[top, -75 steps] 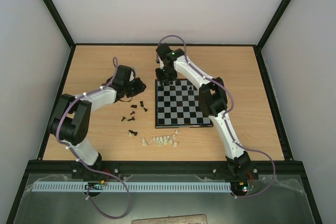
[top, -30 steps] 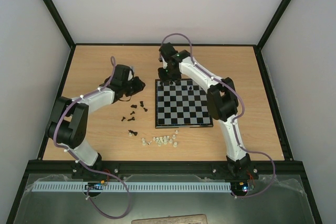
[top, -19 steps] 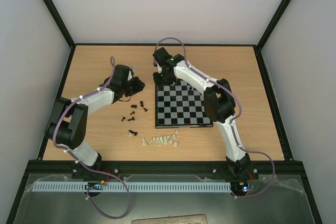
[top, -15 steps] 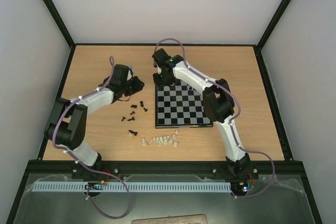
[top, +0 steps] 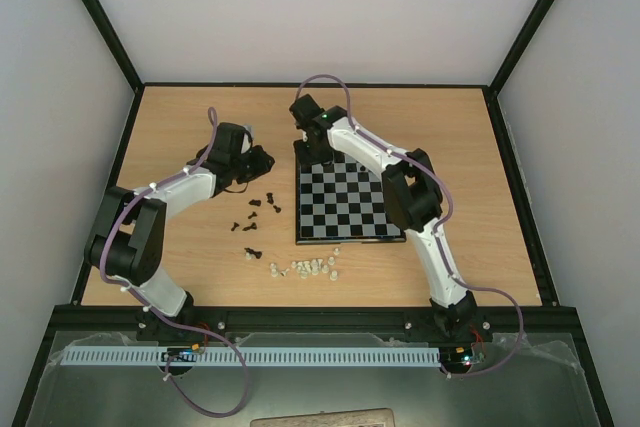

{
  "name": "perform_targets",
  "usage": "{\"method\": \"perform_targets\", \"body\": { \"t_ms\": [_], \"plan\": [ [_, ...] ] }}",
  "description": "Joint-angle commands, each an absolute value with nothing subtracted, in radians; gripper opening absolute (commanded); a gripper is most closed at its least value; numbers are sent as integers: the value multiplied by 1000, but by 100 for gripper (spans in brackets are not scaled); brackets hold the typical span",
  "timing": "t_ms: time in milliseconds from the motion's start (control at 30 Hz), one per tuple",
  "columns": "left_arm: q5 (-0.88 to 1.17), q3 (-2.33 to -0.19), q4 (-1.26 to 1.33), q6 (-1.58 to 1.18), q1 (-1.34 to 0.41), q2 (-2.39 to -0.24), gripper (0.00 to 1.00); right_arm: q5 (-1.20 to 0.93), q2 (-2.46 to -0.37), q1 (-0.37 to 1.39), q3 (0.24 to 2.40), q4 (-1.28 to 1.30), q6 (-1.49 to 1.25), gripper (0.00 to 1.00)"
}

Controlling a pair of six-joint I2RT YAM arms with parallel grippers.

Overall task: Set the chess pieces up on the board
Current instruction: Adjust the chess piece on the chessboard.

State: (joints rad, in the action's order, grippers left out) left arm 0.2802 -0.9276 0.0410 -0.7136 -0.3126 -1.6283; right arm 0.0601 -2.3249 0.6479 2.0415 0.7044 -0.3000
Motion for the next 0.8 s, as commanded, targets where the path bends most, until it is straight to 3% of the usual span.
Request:
{"method": "perform_targets", "body": {
  "t_ms": [0,433,767],
  "plan": [
    [282,-910,39,-697,-303,-1600,16,58,-2373,649,2085,743,-306,24],
    [290,-897,50,-699,-298,-1600,16,39,-2372,652,2064,741,-308,13],
    [290,-887,57,-701,-298,-1596,16,29,-2363,670,2035,735,-308,11]
  ]
}}
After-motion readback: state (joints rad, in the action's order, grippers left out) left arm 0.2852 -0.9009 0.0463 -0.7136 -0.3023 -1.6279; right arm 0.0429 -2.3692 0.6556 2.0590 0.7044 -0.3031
